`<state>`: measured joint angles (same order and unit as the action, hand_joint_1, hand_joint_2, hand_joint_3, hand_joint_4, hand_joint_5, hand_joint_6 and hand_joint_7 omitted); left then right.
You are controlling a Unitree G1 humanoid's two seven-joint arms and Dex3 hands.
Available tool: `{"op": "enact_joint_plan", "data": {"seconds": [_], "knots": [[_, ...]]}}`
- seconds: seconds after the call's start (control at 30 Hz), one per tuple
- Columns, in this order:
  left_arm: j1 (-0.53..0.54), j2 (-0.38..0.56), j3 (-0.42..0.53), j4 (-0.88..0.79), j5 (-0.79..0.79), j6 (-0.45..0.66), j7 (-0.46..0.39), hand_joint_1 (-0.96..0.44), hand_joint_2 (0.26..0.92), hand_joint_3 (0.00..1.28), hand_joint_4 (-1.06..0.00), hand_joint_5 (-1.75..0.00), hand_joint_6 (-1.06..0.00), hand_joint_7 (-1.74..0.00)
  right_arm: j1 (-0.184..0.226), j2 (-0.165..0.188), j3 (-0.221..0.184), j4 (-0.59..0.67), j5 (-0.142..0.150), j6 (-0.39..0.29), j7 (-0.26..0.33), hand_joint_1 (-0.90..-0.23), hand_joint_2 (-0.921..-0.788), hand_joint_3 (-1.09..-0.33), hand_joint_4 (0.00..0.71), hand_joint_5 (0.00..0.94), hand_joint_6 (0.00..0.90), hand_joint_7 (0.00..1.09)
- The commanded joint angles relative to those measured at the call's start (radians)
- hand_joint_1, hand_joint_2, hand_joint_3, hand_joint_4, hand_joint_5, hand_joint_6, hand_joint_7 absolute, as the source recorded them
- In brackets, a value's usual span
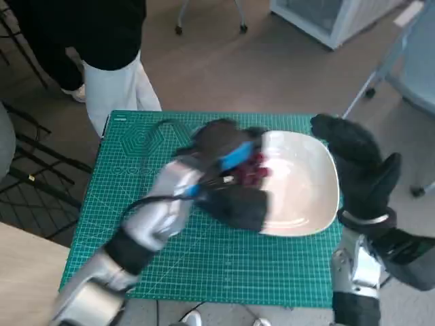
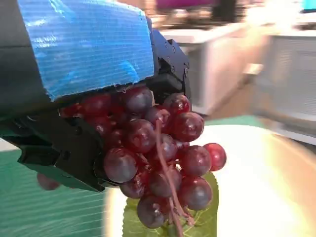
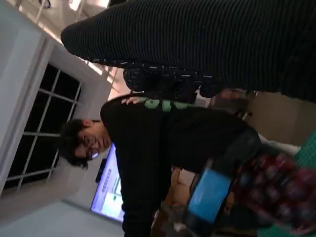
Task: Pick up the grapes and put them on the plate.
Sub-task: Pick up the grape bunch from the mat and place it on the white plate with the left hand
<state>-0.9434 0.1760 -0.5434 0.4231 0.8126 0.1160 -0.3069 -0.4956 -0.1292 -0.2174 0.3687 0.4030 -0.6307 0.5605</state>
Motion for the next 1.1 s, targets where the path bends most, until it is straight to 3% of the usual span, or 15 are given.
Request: {"op": "enact_joint_plan", "data": {"seconds": [0.03, 0.5, 1.1], "knots": [[-0.073, -0.046, -0.016, 0.093, -0.017, -0.036, 0.003, 0.01, 0.921, 0.19, -0.56, -1.43, -0.5, -1.16, 0.036, -0.014, -0.016, -0.009, 0.021, -0.001, 0.008, -0.529, -0.921, -0.576, 0.281, 0.003, 0.065, 0.44], [-0.192, -0.154, -0.035, 0.391, -0.048, -0.129, 0.059, 0.0, 0.921, 0.25, -0.48, -1.5, -0.46, -1.22, 0.067, -0.021, -0.026, -0.026, 0.019, -0.031, -0.012, -0.544, -0.921, -0.555, 0.269, 0.003, 0.119, 0.34], [-0.218, -0.183, -0.042, 0.514, -0.046, -0.148, 0.08, 0.0, 0.921, 0.3, -0.38, -1.6, -0.43, -1.26, 0.07, -0.016, -0.025, -0.009, 0.016, -0.05, -0.026, -0.55, -0.921, -0.548, 0.269, 0.004, 0.147, 0.29]]}}
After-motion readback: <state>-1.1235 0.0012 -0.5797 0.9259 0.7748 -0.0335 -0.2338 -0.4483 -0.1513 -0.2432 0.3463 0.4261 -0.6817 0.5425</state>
